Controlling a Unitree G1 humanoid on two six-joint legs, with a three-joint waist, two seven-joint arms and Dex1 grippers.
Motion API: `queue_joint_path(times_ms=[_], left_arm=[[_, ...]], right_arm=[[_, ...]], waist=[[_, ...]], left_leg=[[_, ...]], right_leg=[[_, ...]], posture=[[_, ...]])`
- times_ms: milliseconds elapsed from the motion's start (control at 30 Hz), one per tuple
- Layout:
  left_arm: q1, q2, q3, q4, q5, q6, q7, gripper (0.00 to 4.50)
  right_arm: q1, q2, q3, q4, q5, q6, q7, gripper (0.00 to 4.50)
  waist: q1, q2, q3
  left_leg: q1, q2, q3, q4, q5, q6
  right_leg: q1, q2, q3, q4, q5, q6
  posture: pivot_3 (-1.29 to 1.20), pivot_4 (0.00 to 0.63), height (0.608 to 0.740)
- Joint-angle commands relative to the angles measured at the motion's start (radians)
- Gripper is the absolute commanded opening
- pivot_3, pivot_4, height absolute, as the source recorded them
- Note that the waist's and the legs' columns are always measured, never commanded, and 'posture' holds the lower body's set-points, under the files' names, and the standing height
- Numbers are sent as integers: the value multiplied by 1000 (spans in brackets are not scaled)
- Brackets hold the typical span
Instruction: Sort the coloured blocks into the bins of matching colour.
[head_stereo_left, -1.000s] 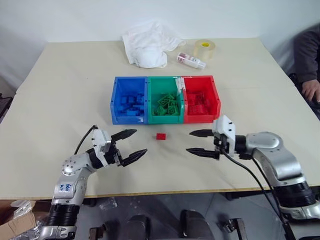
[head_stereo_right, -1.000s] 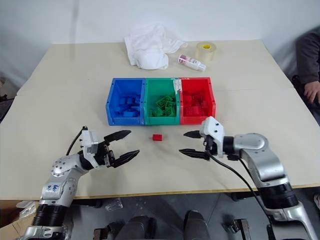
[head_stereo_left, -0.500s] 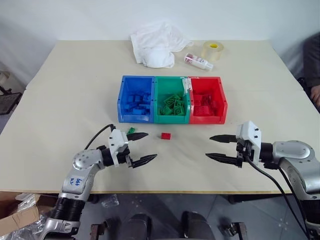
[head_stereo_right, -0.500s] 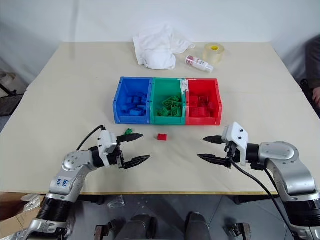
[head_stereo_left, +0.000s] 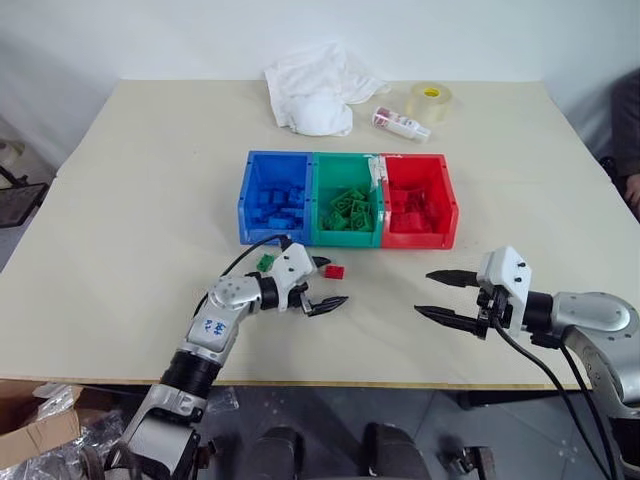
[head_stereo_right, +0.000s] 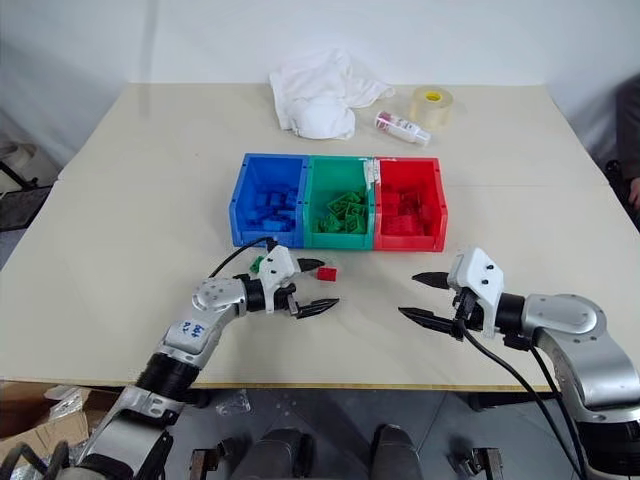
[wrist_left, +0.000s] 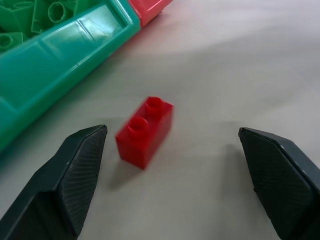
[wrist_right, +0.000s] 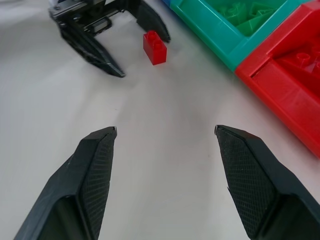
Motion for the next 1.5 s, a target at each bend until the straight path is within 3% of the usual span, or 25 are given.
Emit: queue_joint_path(times_ms=[33,333,667,967,1133,1400,1500], left_arm=[[-12,-18,-14,46,22,-17,12,3320],[-19,-32,-13,26,28,-58,2,480],[-188,-183,21,-6,9,-26,110,502],[-530,-355,94,439,16,-200,261,502],[-665,-380,127,687,34,-308,306,2039],[-714,-364,161,794,38,-383,286,4485],[-681,-347,156,753,28,-392,204,4485]], right_arm=[[21,-12,-53,-54,28,9,-21,3321],[59,-17,-99,-80,38,22,-53,3321],[137,6,-197,-119,89,13,-75,3321],[195,74,-235,-167,88,-4,-185,3321],[207,103,-226,-194,79,-16,-231,3321],[186,100,-220,-163,85,-17,-239,3321],[161,84,-209,-147,99,2,-223,3321]], waist=[[0,0,0],[4,0,0],[22,-1,1],[24,-4,2],[21,-4,2],[21,-4,2],[20,-4,2]], left_leg=[[0,0,0,0,0,0],[0,0,0,0,0,0],[-1,-1,0,1,1,1],[-2,-2,2,0,1,1],[-2,-2,3,0,1,1],[-2,-2,4,0,1,2],[-2,-2,4,0,1,2]], right_leg=[[0,0,0,0,0,0],[0,0,0,0,0,1],[0,0,0,-1,1,1],[0,0,0,-3,1,2],[0,1,0,-5,2,3],[-1,1,0,-4,2,3],[-1,1,0,-4,2,4]], posture=[[0,150,740],[0,150,740],[0,150,740],[0,150,740],[0,150,740],[0,150,740],[0,150,740]])
